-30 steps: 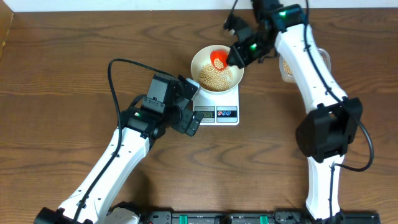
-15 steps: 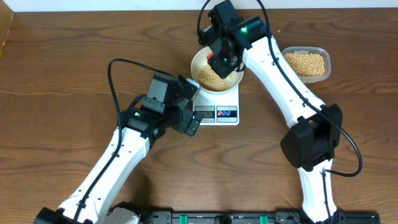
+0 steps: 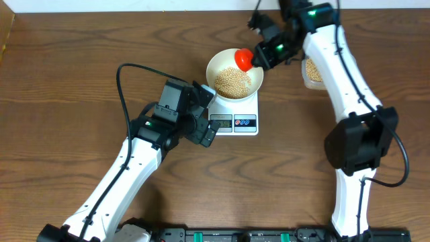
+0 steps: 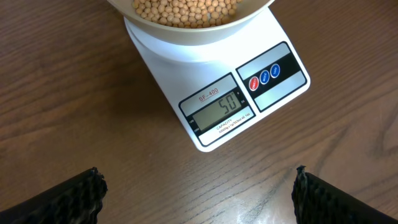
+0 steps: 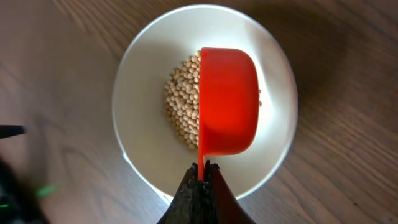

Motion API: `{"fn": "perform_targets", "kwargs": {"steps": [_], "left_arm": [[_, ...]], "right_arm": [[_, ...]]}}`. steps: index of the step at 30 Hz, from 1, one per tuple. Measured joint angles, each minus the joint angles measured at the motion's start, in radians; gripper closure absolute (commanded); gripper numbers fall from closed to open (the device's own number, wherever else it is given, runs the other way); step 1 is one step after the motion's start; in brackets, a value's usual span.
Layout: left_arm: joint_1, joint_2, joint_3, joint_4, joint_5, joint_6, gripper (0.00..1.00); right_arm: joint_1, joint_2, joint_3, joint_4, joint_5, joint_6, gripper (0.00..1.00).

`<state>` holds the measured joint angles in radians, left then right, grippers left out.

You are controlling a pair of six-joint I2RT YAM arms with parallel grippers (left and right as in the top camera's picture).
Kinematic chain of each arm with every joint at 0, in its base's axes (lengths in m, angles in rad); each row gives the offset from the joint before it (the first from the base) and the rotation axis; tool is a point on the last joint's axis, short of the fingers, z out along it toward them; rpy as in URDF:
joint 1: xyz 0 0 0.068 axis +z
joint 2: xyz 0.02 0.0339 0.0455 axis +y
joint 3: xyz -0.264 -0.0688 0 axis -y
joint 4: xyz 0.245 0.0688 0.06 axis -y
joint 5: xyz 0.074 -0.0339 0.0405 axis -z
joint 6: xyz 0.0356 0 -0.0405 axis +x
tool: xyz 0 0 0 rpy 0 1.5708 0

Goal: Scoop item into bowl and weigh 50g on scale
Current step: 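Shake the tilted scoop over the bowl to add soybeans gradually, then carry the red scoop back to the soybean tub with the right gripper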

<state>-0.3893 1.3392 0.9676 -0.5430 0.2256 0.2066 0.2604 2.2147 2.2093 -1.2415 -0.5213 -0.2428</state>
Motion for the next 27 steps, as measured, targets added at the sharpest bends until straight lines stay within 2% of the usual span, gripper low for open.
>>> {"fn": "perform_targets", "kwargs": {"steps": [8,27], "left_arm": [[0.000,0.000,0.000,0.000,0.000,0.000,0.02],[0.000,0.000,0.000,0.000,0.000,0.000,0.02]], "right_arm": [[-0.087,0.000,0.000,-0.006,-0.204,0.000,0.99],[-0.090,0.000,0.000,-0.011,-0.249,0.000,0.99]]}}
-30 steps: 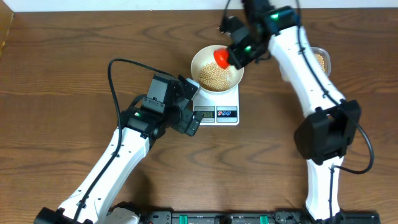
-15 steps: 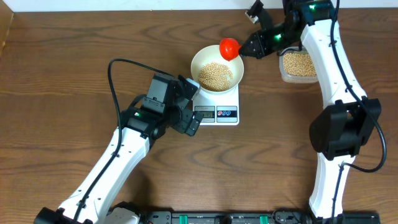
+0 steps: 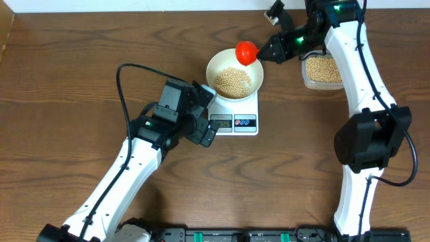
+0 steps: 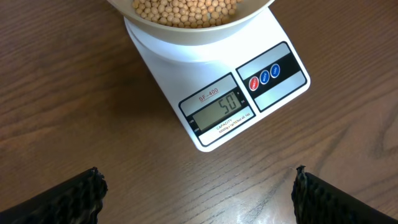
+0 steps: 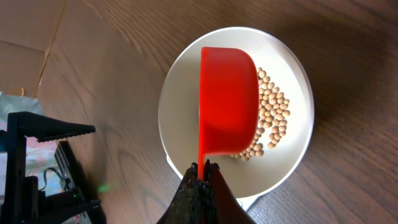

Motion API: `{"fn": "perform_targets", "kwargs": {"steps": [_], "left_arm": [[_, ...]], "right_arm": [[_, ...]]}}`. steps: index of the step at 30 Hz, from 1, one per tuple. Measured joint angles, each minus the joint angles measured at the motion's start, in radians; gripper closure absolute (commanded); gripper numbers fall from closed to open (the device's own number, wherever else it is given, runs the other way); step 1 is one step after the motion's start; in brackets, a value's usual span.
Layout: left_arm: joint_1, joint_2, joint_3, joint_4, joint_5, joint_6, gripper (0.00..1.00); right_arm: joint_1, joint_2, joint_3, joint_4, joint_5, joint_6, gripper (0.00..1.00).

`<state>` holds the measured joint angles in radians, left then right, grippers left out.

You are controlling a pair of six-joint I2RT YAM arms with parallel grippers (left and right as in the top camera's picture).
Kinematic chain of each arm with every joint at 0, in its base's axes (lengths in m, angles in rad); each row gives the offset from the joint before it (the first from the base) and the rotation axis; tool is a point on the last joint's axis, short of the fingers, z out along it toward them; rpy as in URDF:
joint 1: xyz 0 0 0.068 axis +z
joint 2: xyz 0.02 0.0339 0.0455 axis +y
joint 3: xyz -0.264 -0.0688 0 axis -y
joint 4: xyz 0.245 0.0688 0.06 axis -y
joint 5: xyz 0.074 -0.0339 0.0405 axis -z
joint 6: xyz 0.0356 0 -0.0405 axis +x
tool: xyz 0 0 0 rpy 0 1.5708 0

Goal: Scoop item into bowl and weigh 50g on scale
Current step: 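Carry the red scoop back to the soybean tub with the right gripper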

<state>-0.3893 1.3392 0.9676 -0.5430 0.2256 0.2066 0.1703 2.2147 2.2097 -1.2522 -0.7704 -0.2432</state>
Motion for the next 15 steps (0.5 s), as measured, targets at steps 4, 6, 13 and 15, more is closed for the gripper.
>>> {"fn": "perform_targets", "kwargs": {"steps": [4,6,13,15], "left_arm": [[0.000,0.000,0.000,0.000,0.000,0.000,0.02],[0.000,0.000,0.000,0.000,0.000,0.000,0.02],[0.000,0.000,0.000,0.000,0.000,0.000,0.02],[0.000,0.000,0.000,0.000,0.000,0.000,0.02]], "right_arm": [[-0.002,0.000,0.000,-0.002,-0.001,0.000,0.99],[-0.008,0.000,0.000,-0.010,-0.005,0.000,0.99],[-0.128,-0.004,0.000,-0.060,-0.055,-0.008,0.99],[-0.200,-0.011,0.000,-0.072,-0.059,-0.008,0.99]]}}
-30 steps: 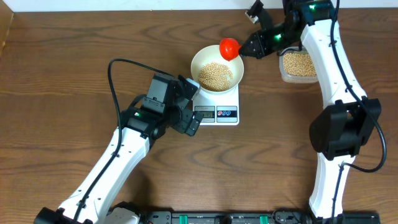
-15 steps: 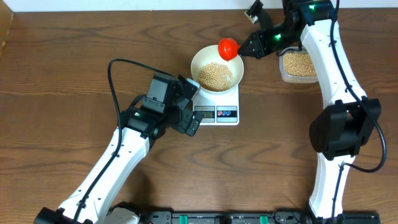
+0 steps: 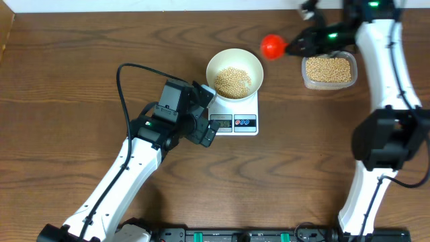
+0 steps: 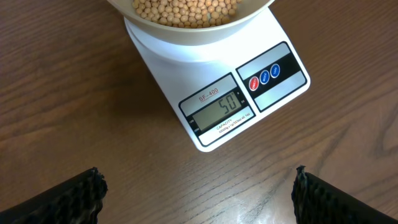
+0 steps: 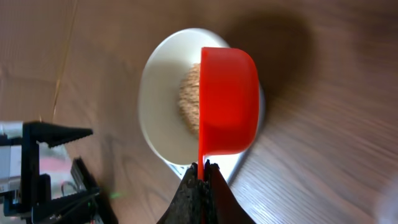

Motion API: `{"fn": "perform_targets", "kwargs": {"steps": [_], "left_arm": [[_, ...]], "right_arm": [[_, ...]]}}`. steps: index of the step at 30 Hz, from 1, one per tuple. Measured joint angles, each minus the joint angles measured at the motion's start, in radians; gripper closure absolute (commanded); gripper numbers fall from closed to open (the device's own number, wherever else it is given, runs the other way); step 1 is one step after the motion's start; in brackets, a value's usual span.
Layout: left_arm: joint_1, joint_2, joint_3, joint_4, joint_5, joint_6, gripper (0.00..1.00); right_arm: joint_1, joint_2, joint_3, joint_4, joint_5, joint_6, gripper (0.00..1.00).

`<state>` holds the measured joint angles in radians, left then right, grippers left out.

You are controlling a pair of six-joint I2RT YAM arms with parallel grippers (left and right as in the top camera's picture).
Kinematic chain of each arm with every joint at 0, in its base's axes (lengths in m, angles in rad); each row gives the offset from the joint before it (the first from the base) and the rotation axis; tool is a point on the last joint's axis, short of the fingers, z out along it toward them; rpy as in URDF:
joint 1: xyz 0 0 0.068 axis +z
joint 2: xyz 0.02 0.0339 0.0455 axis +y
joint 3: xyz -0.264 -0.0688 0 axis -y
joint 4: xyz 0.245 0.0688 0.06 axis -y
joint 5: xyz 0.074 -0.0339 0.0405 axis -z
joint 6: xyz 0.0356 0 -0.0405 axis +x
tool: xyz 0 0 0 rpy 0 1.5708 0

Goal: Scoop item into bowl and weigh 50g on scale
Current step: 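Carry the red scoop back to the soybean tub with the right gripper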

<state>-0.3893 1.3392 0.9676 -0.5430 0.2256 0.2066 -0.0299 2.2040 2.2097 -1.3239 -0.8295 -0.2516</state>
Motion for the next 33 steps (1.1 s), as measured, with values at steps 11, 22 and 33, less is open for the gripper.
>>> {"fn": "perform_targets", "kwargs": {"steps": [11,22,33], "left_arm": [[0.000,0.000,0.000,0.000,0.000,0.000,0.02],[0.000,0.000,0.000,0.000,0.000,0.000,0.02],[0.000,0.000,0.000,0.000,0.000,0.000,0.02]], "right_arm": [[-0.167,-0.024,0.001,-0.052,0.346,0.098,0.99],[0.033,-0.025,0.001,-0.090,1.034,0.249,0.99],[0.090,-0.025,0.001,-0.107,1.136,0.294,0.99]]}}
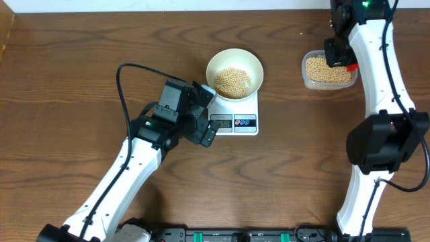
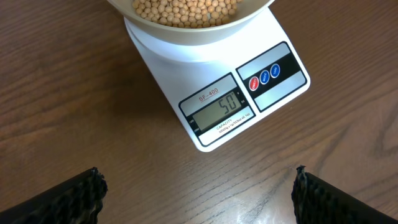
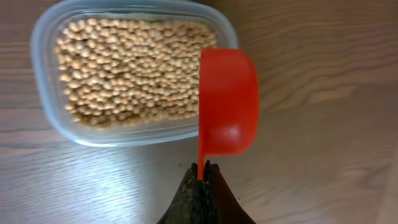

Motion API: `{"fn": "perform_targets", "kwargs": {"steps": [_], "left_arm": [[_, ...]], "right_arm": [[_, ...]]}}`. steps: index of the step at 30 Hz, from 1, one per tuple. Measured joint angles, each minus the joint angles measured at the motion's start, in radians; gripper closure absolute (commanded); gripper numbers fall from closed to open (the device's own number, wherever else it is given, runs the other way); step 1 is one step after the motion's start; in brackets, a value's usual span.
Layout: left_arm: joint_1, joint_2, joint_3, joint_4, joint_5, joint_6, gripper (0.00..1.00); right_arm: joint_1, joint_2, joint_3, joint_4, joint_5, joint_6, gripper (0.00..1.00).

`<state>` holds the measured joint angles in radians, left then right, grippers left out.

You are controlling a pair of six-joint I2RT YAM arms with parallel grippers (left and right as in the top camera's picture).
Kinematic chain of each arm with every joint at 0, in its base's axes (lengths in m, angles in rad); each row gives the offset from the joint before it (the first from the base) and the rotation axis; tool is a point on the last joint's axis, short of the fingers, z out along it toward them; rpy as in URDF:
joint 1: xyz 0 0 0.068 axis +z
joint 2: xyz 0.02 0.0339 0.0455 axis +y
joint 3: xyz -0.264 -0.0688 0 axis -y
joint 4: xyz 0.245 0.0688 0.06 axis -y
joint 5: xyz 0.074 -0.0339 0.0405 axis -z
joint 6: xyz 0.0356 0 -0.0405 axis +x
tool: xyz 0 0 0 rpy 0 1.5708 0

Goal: Scoop item into bowl and weigh 50g on scale
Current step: 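Carry the red scoop back to the soybean tub with the right gripper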

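Observation:
A cream bowl (image 1: 211,64) of soybeans stands on the white scale (image 1: 246,122). In the left wrist view the scale's display (image 2: 222,106) reads 50 below the bowl's rim (image 2: 186,34). My left gripper (image 2: 198,170) hangs open just in front of the scale, with only bare table between its fingers. My right gripper (image 3: 204,167) is shut on the handle of the red scoop (image 3: 228,102). The scoop hangs over the right edge of a clear tub (image 3: 124,134) of soybeans. Its outer side faces the camera, so its inside is hidden. From overhead only a red sliver of the scoop (image 1: 351,66) shows.
The clear tub (image 1: 306,75) sits at the back right, a short way right of the scale. A cable loops from my left arm (image 1: 134,154) over the table. The table's back edge lies just beyond the bowl and tub.
My right gripper has moved the scoop right, from the air between bowl and tub to the tub's right edge. The left arm, bowl and the display's 50 are unchanged.
At first the scoop was held low over the beans in the bowl, the display reading 50. It then stood above the bowl's far right rim, later in the air between bowl and tub, and now at the tub. The left gripper stayed open throughout.

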<state>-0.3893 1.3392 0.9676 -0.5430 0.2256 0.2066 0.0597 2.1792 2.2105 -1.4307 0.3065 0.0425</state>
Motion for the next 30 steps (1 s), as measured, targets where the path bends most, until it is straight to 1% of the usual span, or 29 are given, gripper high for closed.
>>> {"fn": "perform_targets", "kwargs": {"steps": [4,8,11,15,17,20,21,24,25,30], "left_arm": [[0.000,0.000,0.000,0.000,0.000,0.000,0.02],[0.000,0.000,0.000,0.000,0.000,0.000,0.02],[0.000,0.000,0.000,0.000,0.000,0.000,0.02],[0.000,0.000,0.000,0.000,0.000,0.000,0.02],[0.000,0.000,0.000,0.000,0.000,0.000,0.02],[0.000,0.000,0.000,0.000,0.000,0.000,0.02],[0.000,0.000,0.000,0.000,0.000,0.000,0.02],[0.000,0.000,0.000,0.000,0.000,0.000,0.02],[0.000,0.000,0.000,0.000,0.000,0.000,0.02],[0.000,0.000,0.000,0.000,0.000,0.000,0.02]], "right_arm": [[-0.041,0.000,0.000,0.003,-0.184,0.003,0.99],[-0.129,0.000,0.000,0.048,-0.415,0.022,0.99],[-0.175,0.000,0.000,0.066,-0.525,0.064,0.98],[-0.214,-0.002,-0.024,0.086,-0.643,0.108,0.95],[-0.224,-0.004,-0.072,0.108,-0.710,0.124,0.89],[-0.229,-0.004,-0.143,0.147,-0.753,0.144,0.81],[-0.229,-0.004,-0.167,0.159,-0.761,0.154,0.72],[-0.229,-0.004,-0.189,0.158,-0.769,0.167,0.02],[-0.229,-0.004,-0.189,0.158,-0.769,0.166,0.01],[-0.229,-0.030,-0.190,0.130,-0.718,0.146,0.01]]}}
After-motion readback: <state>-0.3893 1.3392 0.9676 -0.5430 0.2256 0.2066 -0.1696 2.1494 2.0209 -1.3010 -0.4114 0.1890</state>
